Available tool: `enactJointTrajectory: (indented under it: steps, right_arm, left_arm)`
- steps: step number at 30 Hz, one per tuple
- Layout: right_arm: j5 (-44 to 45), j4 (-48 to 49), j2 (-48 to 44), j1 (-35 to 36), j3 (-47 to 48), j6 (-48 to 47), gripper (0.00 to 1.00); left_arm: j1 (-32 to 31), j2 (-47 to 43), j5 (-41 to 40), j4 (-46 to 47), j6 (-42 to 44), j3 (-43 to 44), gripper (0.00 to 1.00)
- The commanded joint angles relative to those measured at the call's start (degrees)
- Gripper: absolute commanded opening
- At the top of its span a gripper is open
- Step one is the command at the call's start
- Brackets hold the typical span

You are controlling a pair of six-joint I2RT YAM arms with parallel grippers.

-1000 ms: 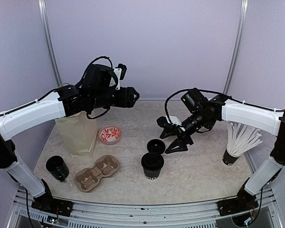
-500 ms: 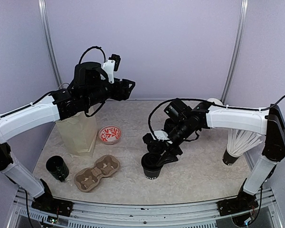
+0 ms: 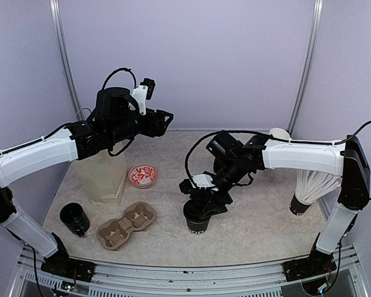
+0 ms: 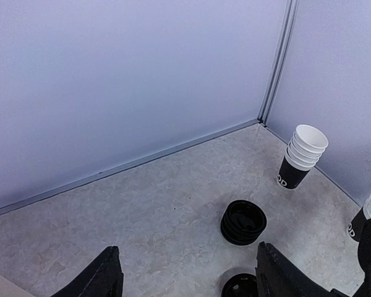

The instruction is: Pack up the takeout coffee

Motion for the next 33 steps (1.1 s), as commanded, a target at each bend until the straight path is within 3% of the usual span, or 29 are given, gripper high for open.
enactJointTrajectory:
  steps: [1, 8, 12, 33]
  right_arm:
    - [1.5, -0.8, 1.9, 0.8, 1.3, 1.1, 0.82]
    - [2.4, -1.1, 1.7, 1.1, 1.7, 1.4, 0.83]
    - [3.2, -1.5, 0.7, 1.2, 2.1, 1.5, 0.89]
    - [3.8, -4.1, 1.7, 1.7, 3.5, 1.3, 0.84]
  left_arm:
    - [0.4, -2.2, 0.9, 1.9, -0.6, -0.6, 0.72]
    - [0.5, -2.2, 1.5, 1.6, -0.8, -0.8, 0.72]
    - [0.6, -2.2, 1.6, 1.7, -1.0, -0.8, 0.72]
    - [0.8, -2.1, 2.2, 0.8, -0.7, -0.9, 0.72]
